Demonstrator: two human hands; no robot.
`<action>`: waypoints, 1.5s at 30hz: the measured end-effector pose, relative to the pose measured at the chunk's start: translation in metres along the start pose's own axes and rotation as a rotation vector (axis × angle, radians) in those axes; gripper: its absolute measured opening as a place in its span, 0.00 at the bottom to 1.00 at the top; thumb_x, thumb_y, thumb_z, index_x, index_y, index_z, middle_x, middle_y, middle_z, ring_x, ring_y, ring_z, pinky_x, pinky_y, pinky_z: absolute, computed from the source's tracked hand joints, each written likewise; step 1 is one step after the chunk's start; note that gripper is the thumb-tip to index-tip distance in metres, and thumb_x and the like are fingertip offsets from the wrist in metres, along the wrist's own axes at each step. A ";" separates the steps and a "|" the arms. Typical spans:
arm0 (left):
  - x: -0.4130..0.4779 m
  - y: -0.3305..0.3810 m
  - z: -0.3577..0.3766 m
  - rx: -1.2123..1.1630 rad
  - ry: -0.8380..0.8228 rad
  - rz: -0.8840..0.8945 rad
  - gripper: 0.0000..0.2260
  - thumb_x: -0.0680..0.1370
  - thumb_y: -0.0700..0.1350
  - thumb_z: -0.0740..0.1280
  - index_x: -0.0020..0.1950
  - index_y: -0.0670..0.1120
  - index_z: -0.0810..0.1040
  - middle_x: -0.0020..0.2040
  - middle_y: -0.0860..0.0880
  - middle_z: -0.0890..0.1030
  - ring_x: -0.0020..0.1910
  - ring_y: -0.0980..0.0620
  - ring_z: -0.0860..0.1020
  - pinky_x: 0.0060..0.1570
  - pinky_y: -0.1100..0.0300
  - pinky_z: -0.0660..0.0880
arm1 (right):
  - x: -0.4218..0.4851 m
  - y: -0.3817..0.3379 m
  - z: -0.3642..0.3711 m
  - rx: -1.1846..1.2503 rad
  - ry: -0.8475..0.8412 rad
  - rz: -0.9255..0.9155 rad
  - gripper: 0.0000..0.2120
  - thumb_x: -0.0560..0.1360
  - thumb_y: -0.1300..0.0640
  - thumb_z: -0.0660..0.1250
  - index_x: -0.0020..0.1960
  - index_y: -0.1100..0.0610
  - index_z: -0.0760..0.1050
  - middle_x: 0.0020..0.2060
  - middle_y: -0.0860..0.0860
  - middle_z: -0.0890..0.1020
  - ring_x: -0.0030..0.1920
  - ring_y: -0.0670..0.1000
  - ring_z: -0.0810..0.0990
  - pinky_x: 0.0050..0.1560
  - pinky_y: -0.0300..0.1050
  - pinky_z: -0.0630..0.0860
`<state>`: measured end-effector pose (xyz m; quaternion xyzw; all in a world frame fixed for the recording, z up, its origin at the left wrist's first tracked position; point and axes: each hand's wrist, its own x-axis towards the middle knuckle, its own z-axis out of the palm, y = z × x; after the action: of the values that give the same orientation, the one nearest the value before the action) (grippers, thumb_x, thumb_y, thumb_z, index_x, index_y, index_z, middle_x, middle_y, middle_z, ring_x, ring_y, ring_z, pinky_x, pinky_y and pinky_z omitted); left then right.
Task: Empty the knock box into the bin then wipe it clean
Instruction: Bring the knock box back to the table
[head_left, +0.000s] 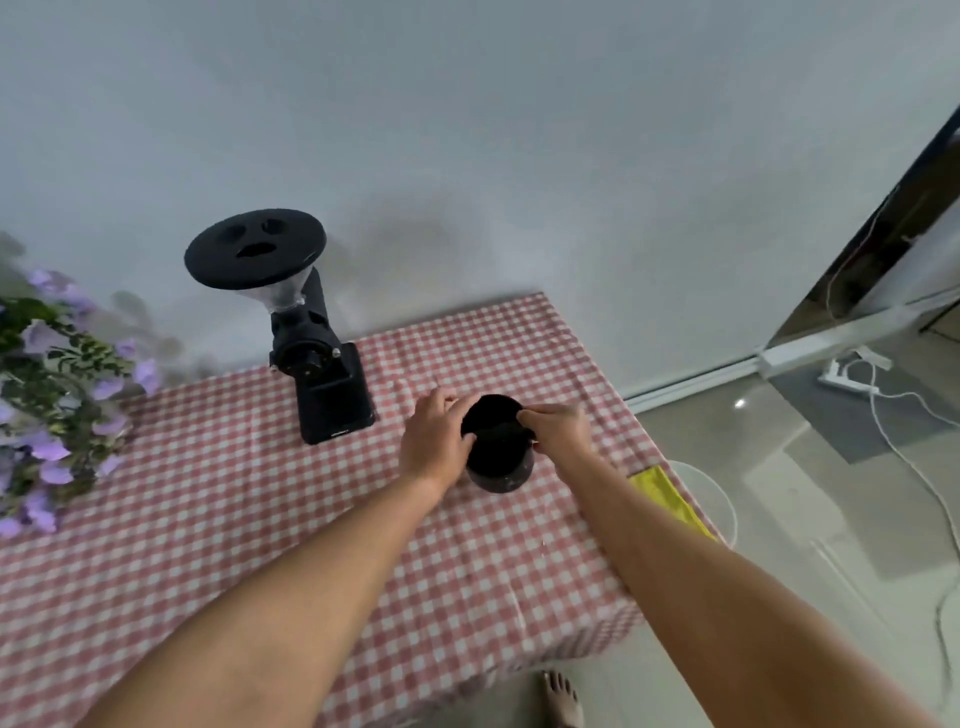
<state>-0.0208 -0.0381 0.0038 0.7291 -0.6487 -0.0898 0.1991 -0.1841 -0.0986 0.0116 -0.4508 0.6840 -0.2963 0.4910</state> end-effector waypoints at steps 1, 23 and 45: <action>-0.002 0.001 0.003 0.052 -0.001 0.102 0.24 0.75 0.42 0.75 0.70 0.49 0.77 0.62 0.46 0.77 0.62 0.44 0.74 0.60 0.51 0.74 | -0.004 0.005 -0.003 0.010 0.014 0.011 0.08 0.69 0.56 0.76 0.48 0.54 0.87 0.37 0.52 0.86 0.41 0.52 0.85 0.49 0.53 0.83; -0.035 0.078 0.039 0.242 -0.271 0.185 0.15 0.80 0.49 0.66 0.66 0.48 0.78 0.60 0.46 0.80 0.58 0.44 0.78 0.47 0.51 0.75 | -0.025 0.059 -0.063 -0.012 -0.040 -0.063 0.08 0.71 0.54 0.75 0.50 0.51 0.86 0.42 0.50 0.87 0.44 0.51 0.86 0.50 0.52 0.83; -0.055 0.066 0.045 -0.252 -0.160 -0.242 0.20 0.81 0.43 0.66 0.72 0.45 0.70 0.64 0.43 0.80 0.59 0.43 0.80 0.51 0.57 0.76 | -0.018 0.158 -0.100 -0.922 -0.068 -0.218 0.30 0.74 0.38 0.66 0.73 0.49 0.68 0.77 0.54 0.61 0.75 0.58 0.61 0.72 0.59 0.64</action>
<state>-0.1059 0.0030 -0.0167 0.7614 -0.5537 -0.2516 0.2244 -0.3277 -0.0194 -0.0811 -0.7003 0.6765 0.0036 0.2280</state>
